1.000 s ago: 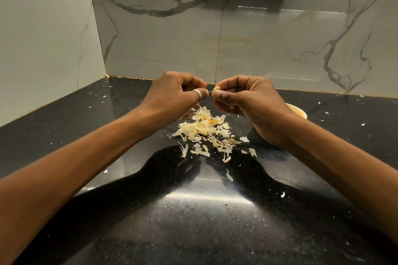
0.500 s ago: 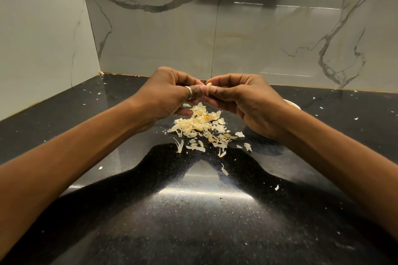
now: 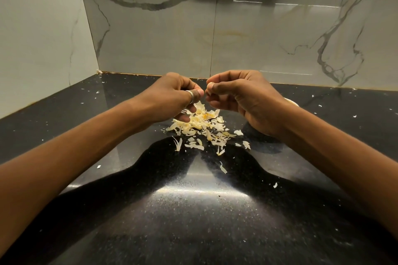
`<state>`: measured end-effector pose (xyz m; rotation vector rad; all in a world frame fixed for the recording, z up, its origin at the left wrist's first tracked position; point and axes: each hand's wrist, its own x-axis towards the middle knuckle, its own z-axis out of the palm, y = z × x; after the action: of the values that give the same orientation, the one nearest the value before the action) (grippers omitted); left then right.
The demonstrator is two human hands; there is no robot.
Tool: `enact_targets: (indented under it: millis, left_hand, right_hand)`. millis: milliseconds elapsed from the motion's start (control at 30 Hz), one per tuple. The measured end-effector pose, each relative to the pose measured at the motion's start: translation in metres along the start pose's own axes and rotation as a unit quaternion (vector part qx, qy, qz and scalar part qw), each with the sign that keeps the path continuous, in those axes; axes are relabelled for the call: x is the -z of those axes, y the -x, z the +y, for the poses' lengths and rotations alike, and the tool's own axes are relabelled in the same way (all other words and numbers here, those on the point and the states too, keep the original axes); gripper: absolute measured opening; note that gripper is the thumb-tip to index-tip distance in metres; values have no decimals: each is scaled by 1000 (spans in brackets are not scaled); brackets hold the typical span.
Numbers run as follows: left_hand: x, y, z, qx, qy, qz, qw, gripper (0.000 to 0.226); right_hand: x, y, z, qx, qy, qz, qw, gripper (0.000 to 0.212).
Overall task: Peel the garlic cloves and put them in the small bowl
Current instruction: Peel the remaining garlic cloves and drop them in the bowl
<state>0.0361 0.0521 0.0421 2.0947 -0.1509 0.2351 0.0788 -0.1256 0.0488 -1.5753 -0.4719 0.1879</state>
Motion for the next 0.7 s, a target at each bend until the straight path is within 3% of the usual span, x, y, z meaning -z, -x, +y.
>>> enact_targets:
  millis: [100, 233, 433, 700]
  left_hand:
    - [0, 0, -1, -14, -29, 14, 999, 11]
    - [1, 1, -3, -39, -62, 38, 997, 25]
    - [-1, 3, -2, -53, -154, 100, 981, 30]
    - [1, 4, -2, -52, -232, 131, 962, 27]
  right_hand:
    - [2, 0, -3, 16, 34, -10, 999, 12]
    - [13, -1, -14, 56, 183, 3, 982, 8]
    - [39, -5, -33, 78, 413, 58, 905, 18]
    - [67, -7, -41, 36, 582, 127, 802, 22]
